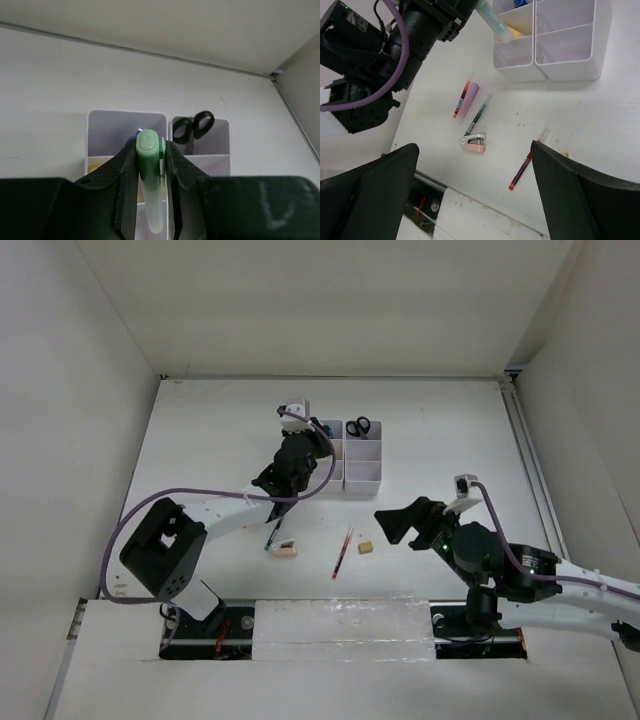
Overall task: Sort the stationery into containers
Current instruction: Place the stationery into the container
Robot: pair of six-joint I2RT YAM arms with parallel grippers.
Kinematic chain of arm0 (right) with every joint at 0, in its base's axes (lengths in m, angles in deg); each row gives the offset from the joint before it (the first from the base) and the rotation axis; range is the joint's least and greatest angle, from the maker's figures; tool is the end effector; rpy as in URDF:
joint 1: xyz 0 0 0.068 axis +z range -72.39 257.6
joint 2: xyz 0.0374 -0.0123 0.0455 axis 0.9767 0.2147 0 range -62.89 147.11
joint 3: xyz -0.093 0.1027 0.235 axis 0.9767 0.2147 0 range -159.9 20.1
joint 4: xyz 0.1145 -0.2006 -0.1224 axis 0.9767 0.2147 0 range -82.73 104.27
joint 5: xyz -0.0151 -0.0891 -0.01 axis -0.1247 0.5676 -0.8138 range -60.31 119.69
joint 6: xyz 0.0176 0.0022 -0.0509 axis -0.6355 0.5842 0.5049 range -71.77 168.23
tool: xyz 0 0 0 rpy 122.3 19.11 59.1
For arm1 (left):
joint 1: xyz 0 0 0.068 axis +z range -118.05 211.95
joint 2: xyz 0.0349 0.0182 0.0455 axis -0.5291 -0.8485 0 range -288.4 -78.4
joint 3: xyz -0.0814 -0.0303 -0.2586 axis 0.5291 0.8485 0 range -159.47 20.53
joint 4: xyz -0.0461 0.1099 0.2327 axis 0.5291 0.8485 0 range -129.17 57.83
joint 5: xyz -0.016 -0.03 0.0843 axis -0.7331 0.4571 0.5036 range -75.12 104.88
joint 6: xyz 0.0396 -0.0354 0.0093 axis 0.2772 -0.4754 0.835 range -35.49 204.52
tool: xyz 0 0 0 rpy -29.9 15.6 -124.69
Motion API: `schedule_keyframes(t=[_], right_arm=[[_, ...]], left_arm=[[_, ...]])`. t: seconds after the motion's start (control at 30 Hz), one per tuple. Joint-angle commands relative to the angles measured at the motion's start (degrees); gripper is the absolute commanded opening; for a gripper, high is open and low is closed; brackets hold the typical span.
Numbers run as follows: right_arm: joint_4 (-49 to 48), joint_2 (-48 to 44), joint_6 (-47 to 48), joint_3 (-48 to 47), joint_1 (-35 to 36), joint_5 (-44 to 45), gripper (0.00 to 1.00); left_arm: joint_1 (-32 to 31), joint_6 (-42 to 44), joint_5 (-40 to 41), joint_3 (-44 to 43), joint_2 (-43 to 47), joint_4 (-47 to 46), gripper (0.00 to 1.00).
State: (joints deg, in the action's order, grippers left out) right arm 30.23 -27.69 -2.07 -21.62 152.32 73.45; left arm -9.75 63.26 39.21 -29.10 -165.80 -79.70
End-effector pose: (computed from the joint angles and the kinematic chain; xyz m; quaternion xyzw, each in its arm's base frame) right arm 0.0597 0.1253 0.3249 0.0609 0.7737 0.3550 0.5212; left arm 0.2671 -0.2182 0.2796 -0.0305 0.6907 -0.2455 0.6795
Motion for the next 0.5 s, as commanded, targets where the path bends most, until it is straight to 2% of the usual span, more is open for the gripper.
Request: schedule_keyframes(t=[0.0, 0.17, 0.4, 0.43, 0.47], right_arm=[[1.8, -2.8, -0.9, 0.8, 0.3, -1.6, 1.0], [2.4, -4.2, -0.2, 1.3, 0.3, -2.6, 1.0], [0.5, -2.0, 1.5, 1.3, 0.3, -4.5, 1.0], [-0.1, -1.5, 2.0, 1.3, 0.3, -4.5, 1.0], [-0.1, -1.5, 2.1, 1.3, 0.3, -4.5, 1.0]], left_arm=[[-0.3, 2.5, 7.3, -3.2, -1.2, -11.3, 0.0], [-0.3, 3.1, 10.1, -1.9, -3.3, -15.9, 0.0], [0.2, 2.5, 10.6, -3.0, -7.5, -15.3, 0.0], [0.2, 1.9, 10.6, -3.0, -8.3, -14.8, 0.02], [0.2, 1.9, 10.6, -3.0, -8.8, -14.1, 0.2]])
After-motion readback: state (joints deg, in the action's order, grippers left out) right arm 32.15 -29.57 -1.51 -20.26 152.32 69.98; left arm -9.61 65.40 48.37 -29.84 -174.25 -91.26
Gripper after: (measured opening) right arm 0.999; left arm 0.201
